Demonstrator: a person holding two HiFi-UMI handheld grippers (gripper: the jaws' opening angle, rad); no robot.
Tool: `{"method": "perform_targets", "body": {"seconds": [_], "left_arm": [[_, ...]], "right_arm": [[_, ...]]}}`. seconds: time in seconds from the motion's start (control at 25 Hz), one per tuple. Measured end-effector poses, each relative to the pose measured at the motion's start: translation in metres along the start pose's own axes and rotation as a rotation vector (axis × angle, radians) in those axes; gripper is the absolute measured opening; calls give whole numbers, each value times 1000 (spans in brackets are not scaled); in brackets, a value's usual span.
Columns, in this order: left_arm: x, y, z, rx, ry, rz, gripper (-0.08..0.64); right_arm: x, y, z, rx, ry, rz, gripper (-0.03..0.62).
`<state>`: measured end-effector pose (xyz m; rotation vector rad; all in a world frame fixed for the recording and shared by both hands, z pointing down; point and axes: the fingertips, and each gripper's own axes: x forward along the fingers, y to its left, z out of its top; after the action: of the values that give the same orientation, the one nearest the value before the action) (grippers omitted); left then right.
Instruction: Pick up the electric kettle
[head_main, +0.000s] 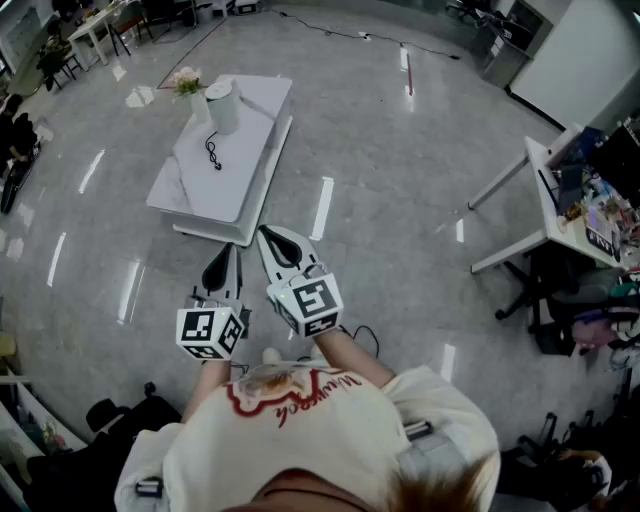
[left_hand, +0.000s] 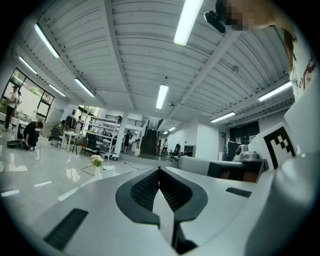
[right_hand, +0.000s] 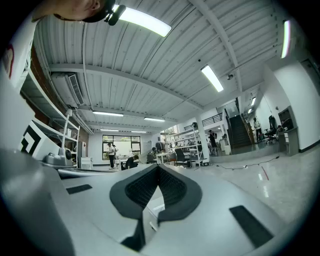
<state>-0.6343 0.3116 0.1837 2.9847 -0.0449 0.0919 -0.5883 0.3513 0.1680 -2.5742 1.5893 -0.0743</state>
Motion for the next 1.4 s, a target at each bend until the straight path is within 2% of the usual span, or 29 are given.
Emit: {"method": "perform_targets", "body": {"seconds": [0.52,0.72,0.84,1.0,1.2,1.4], "left_arm": [[-3,-8,0,-14,-18,3,-2],[1,-19,-4,-35,-23,20,-2],[6,-30,-7,-43,-26,25,-2],[18,-45,-11,-51,-41,42,-2],[37,-67,-28,-41,-21,58,-2],[53,-68,-35,-50,-1,73,-2]], "right_arm": [[-6,8,-2,-30,3,22,14],[-16,0,2,1,-26,32,15],[-21,-7,5,-38,-28,44,15],[-30,-19,6,-66,-32,81,15],[-44,-52,1,-190,-49,73,15],[-37,-79,-8,-124,-21,77,15]]}}
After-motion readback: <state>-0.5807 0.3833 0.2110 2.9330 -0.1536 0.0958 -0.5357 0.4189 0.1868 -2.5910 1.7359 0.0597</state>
